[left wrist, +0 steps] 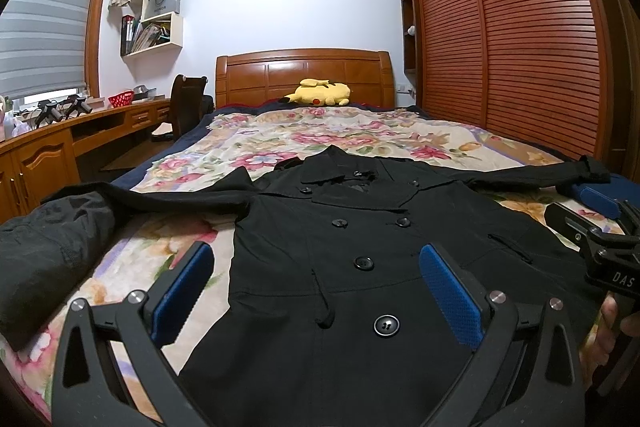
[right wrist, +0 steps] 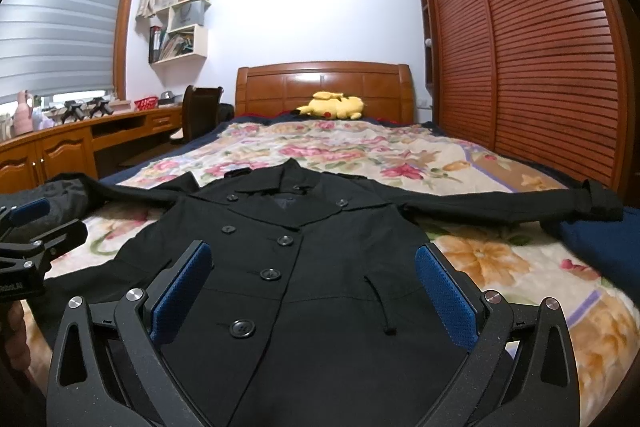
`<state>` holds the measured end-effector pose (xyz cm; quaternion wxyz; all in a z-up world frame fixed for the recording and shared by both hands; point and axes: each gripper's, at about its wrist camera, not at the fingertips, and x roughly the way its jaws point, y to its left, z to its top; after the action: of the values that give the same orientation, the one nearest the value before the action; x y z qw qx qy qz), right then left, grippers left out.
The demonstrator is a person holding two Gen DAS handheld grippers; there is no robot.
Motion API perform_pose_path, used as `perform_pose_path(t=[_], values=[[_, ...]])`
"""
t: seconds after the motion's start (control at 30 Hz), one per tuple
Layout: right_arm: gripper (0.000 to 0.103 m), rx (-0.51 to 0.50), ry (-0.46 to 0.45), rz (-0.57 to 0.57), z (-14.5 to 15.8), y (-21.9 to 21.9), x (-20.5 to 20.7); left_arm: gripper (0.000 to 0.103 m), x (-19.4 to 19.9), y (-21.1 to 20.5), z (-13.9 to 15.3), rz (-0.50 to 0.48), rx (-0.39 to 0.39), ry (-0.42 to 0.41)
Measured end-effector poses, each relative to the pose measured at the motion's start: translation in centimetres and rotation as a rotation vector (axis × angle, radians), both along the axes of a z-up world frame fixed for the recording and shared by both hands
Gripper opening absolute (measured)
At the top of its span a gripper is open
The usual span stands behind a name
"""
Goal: Fold large clothes
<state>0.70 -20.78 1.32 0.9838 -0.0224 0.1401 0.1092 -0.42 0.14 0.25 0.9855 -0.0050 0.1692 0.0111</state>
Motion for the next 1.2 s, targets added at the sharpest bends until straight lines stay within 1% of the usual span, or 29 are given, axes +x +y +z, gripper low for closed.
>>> perform_pose_path(t=[1.2], values=[[0.103, 0.0, 0.005, 0.0, -0.09, -0.06, 0.15, 0.103, -0.2, 0.27, 0.12, 0.004, 0.001, 0.0]])
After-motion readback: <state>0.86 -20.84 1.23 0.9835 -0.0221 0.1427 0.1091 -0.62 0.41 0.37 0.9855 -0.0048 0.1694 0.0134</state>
